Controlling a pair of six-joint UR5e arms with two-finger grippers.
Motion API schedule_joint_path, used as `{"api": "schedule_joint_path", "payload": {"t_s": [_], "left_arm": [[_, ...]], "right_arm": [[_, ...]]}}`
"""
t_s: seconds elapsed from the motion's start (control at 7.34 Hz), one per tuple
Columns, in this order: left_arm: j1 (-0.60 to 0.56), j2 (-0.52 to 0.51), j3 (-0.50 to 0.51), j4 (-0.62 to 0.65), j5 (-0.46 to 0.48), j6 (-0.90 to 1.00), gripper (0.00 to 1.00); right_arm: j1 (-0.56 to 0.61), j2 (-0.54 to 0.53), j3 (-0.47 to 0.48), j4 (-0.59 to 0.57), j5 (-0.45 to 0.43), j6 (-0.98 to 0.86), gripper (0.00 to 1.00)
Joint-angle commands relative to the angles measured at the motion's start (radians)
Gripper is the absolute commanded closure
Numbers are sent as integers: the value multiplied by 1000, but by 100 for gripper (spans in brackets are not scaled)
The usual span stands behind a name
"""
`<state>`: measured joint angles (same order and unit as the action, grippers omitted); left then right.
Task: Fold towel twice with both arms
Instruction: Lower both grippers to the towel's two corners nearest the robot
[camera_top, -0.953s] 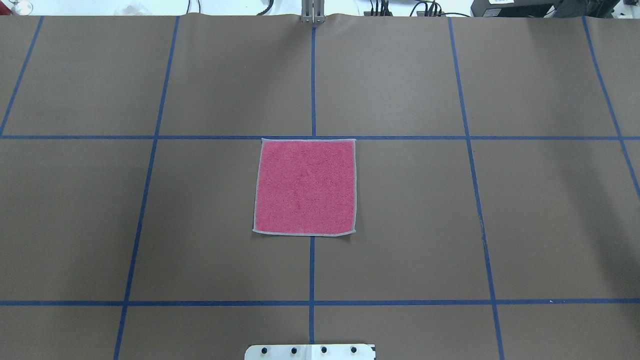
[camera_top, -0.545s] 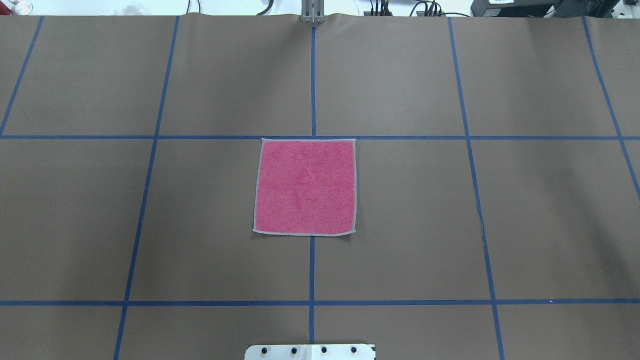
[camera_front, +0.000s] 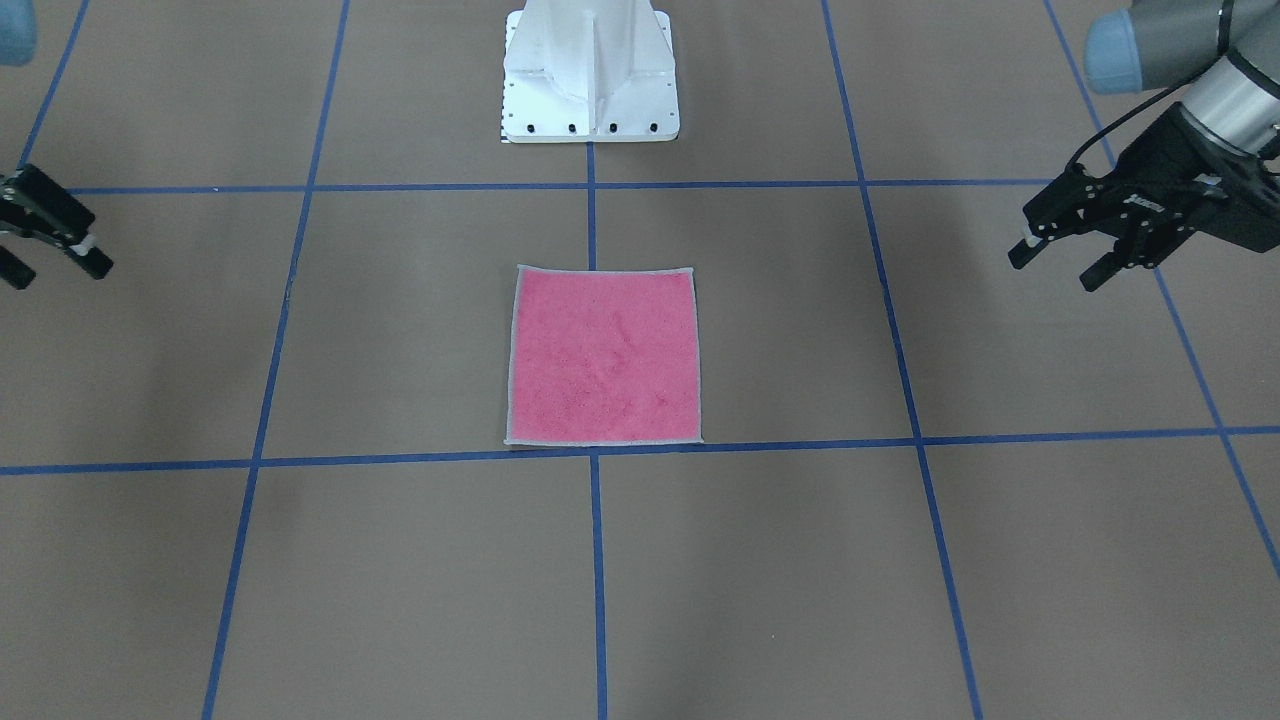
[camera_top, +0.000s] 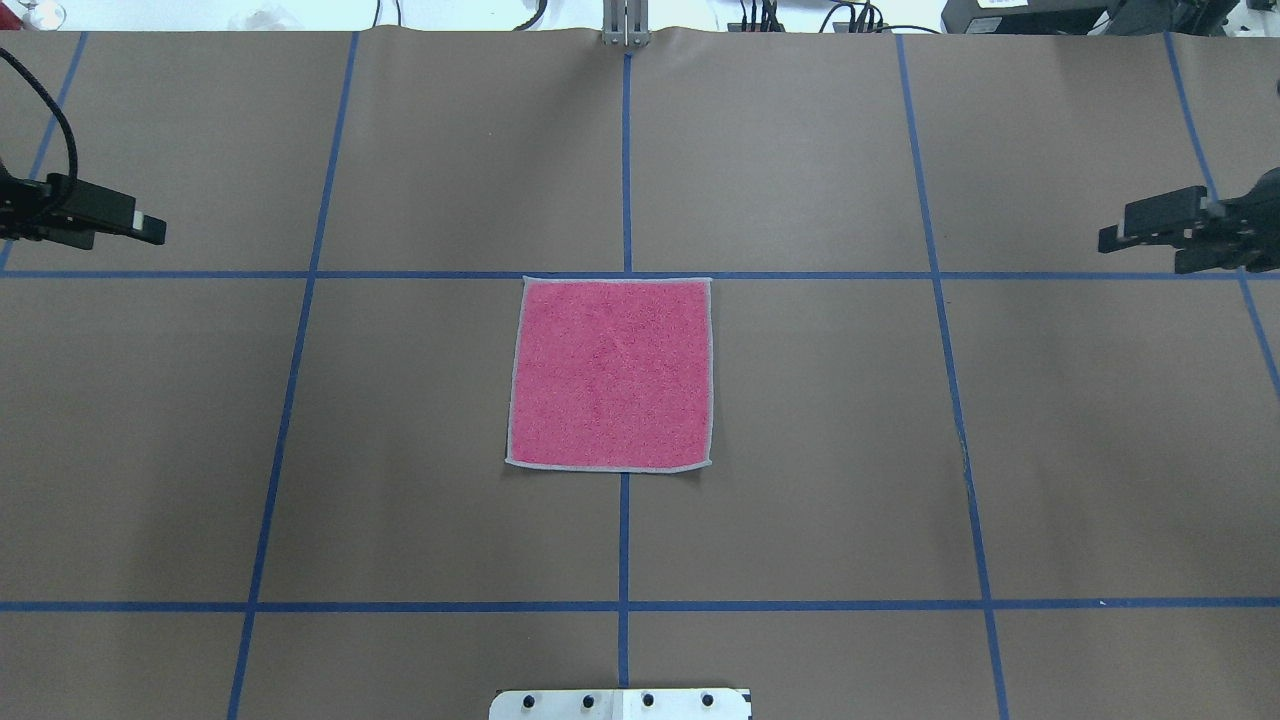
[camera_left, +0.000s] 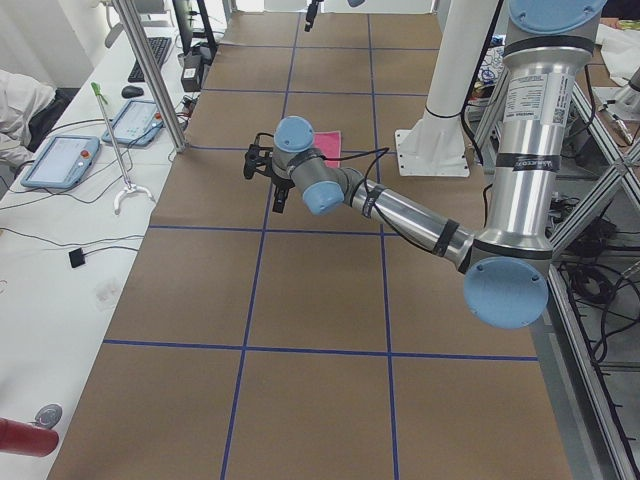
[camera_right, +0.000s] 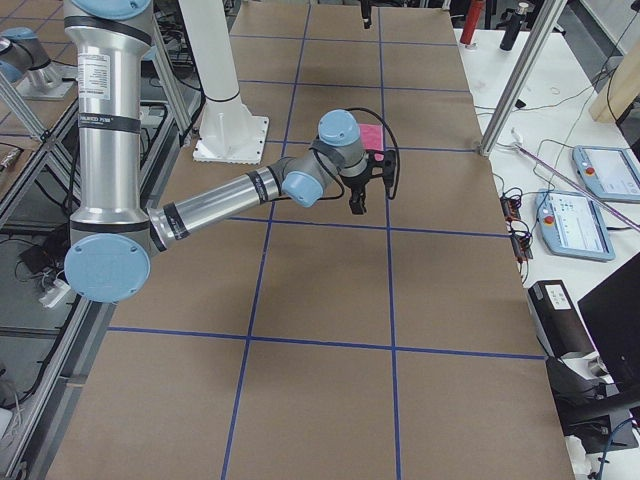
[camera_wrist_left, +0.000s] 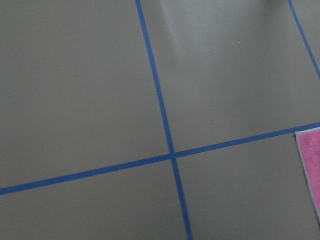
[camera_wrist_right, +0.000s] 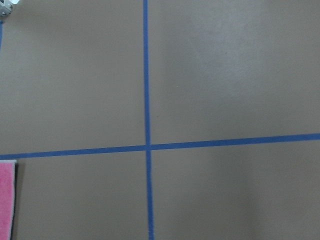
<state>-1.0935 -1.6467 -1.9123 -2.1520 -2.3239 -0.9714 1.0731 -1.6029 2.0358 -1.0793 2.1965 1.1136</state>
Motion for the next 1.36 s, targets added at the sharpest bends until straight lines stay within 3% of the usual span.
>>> {"api": "schedule_joint_path", "payload": {"t_s": [0.0, 0.27, 0.54, 0.68, 0.82, 1.23], "left_arm": [[158, -11, 1, -128, 139, -313, 0], [321, -109, 9, -135, 304, -529, 0], [417, -177, 33, -132, 400, -726, 0], [456, -220, 61, -132, 441, -828, 0], [524, -249, 81, -131, 533, -872, 0], [635, -350, 214, -137, 650, -932, 2]], "right_arm": [[-225, 73, 37, 7, -246, 289, 0], [-397, 156, 35, -1, -462, 568, 1], [-510, 222, 15, -2, -539, 788, 1], [-597, 274, -29, -7, -686, 886, 1], [-634, 341, -81, -10, -742, 950, 1], [-686, 369, -109, -11, -781, 1022, 2]]}}
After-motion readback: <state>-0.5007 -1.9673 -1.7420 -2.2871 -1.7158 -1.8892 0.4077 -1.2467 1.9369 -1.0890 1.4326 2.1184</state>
